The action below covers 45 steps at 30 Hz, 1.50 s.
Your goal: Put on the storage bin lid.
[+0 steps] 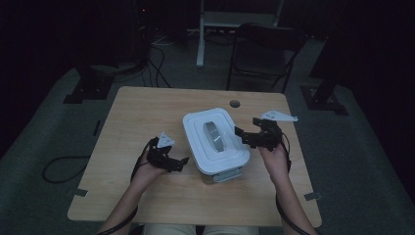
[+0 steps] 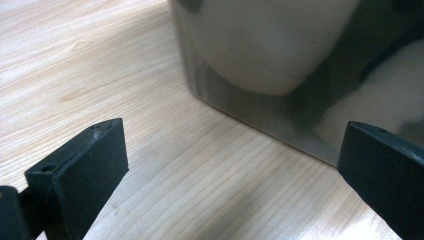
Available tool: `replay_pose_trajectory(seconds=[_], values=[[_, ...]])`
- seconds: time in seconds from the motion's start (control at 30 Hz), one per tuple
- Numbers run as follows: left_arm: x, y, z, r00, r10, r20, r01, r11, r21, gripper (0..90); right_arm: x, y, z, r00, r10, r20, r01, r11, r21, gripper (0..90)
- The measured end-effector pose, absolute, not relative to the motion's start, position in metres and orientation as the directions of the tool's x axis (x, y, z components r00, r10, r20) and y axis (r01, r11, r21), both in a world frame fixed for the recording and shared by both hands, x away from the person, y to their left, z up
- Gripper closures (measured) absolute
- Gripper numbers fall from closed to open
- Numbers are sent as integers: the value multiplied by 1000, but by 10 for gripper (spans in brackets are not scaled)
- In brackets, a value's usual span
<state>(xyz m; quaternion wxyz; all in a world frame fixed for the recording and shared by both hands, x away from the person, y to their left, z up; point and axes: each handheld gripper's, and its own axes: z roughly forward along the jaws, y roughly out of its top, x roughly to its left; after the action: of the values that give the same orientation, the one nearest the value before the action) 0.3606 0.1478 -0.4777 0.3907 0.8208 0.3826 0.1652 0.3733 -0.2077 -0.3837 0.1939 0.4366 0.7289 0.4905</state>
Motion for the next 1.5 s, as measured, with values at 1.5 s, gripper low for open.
replay_pose_trajectory(seconds=[1.5], values=[[386,135,-483,607,794,-18,515,-377,770,6,393,-226,-513,-516,822,242,593,139,793,156]])
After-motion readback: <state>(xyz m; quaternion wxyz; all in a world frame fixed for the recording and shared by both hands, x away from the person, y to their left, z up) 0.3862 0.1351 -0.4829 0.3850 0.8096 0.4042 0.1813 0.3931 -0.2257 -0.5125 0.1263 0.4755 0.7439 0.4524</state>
